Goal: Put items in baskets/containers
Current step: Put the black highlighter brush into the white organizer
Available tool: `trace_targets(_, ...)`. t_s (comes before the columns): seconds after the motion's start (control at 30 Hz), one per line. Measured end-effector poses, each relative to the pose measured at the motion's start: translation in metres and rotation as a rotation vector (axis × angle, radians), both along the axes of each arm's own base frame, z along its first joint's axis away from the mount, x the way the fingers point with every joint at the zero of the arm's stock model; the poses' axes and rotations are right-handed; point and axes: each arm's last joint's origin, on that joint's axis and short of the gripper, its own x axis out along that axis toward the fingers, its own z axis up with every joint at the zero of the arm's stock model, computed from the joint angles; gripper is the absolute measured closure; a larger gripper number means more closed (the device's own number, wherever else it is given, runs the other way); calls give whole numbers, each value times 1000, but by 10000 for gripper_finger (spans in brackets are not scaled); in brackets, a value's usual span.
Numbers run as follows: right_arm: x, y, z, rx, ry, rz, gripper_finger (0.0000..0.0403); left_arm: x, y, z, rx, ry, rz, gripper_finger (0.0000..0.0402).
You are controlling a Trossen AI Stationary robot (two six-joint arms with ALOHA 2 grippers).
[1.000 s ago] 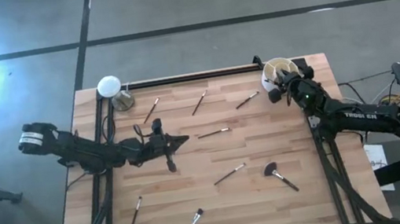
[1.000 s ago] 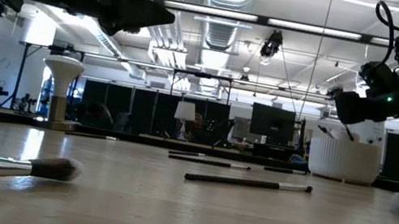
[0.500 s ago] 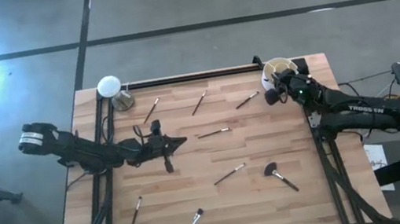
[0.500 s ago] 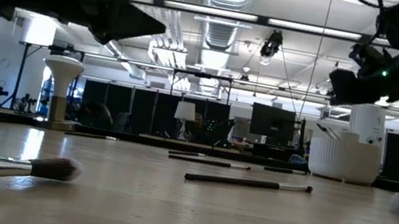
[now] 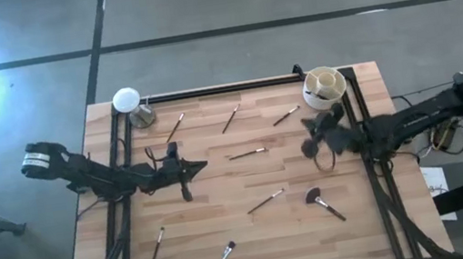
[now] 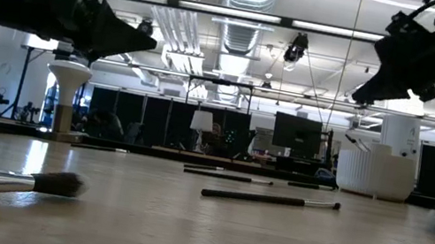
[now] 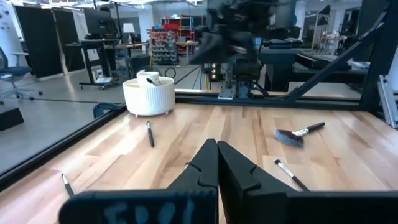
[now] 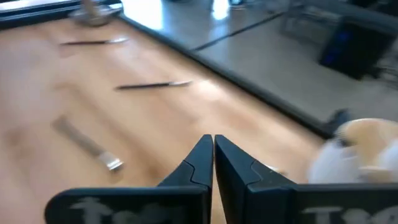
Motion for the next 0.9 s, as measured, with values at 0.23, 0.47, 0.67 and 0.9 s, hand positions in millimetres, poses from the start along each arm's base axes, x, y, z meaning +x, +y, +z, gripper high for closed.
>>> trace_targets(0.23,15,60,-13,165,54,218,392,0,0,0,-3,-1,1,402)
trace_targets(0.47,17,113,-26,393,251,244,392,0,0,0,-7,2,1,402)
trace_targets(0.67,10,153,-31,524,397,152,392,0,0,-2,-7,17,9,402)
trace_targets(0.9,4,168,-31,665,549,18,379,0,0,-3,-26,20,10,402)
